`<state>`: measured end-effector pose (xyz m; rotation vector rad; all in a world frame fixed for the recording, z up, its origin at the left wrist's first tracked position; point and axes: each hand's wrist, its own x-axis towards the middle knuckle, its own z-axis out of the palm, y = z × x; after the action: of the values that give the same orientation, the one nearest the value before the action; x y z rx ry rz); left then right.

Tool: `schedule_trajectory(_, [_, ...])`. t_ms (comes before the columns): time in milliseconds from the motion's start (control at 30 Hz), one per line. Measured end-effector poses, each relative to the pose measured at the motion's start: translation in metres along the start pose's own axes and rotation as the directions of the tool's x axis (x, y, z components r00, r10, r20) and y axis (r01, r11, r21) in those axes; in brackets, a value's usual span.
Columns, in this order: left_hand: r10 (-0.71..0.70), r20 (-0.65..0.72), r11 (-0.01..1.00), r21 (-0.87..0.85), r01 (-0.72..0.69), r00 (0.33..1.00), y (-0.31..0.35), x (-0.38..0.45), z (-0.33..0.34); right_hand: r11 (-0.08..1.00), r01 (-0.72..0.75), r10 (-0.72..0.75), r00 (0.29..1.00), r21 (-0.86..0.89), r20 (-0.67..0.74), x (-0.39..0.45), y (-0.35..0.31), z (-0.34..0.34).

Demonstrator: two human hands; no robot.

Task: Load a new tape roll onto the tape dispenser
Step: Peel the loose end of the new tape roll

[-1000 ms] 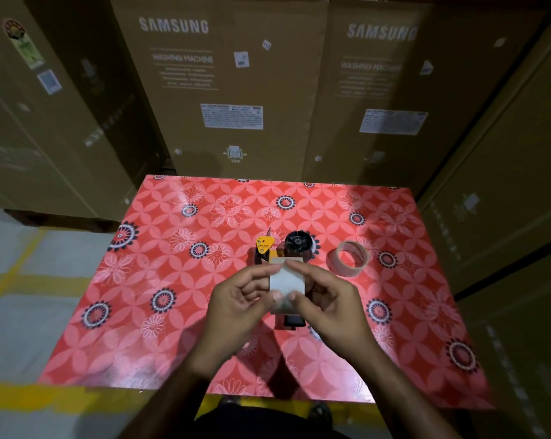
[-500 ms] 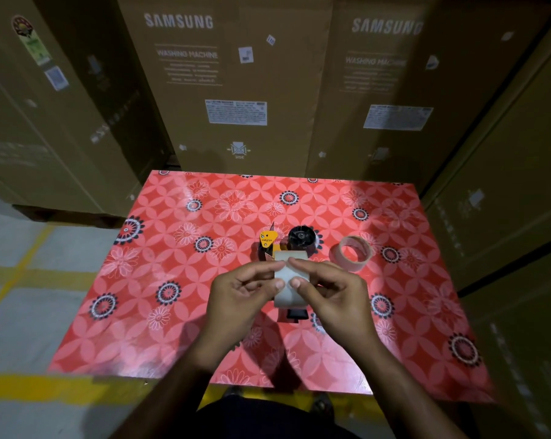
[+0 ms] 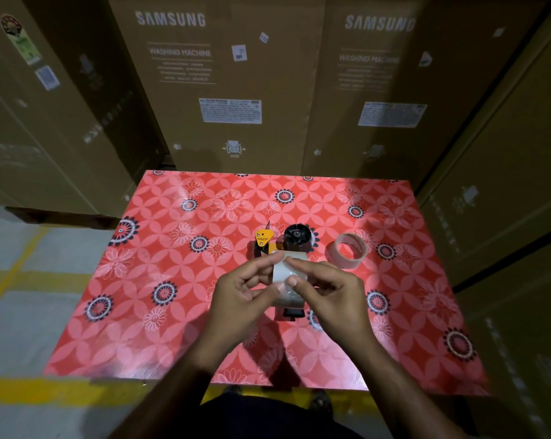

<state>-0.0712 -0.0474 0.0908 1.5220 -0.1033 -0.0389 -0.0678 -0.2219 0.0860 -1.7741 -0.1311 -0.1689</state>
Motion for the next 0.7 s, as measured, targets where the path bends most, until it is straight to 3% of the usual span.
schedule_trajectory(133, [0.011, -0.065, 0.999, 0.046, -0.008, 0.998, -0.001, 0.004, -0.001, 0.997, 0.021, -0.027, 0.995, 0.068, 0.097, -0.002, -0.007, -0.001])
schedule_trajectory(300, [-0.046, 0.081, 0.991, -0.123, 0.056, 0.996, -0.001, 0.0, -0.002, 0.996, -0.034, 0.033, 0.999, 0.086, 0.018, 0.004, 0.001, -0.004])
schedule_trajectory(467, [-0.022, 0.05, 0.995, -0.1, 0.027, 0.999, -0.004, 0.003, -0.002, 0.995, -0.036, 0.022, 0.989, 0.091, 0.143, 0.005, -0.005, -0.008])
schedule_trajectory(700, [-0.048, 0.146, 0.991, -0.117, 0.066, 0.988, -0.005, 0.003, -0.001, 0.97, -0.109, 0.108, 0.994, 0.219, 0.017, 0.011, 0.001, -0.004])
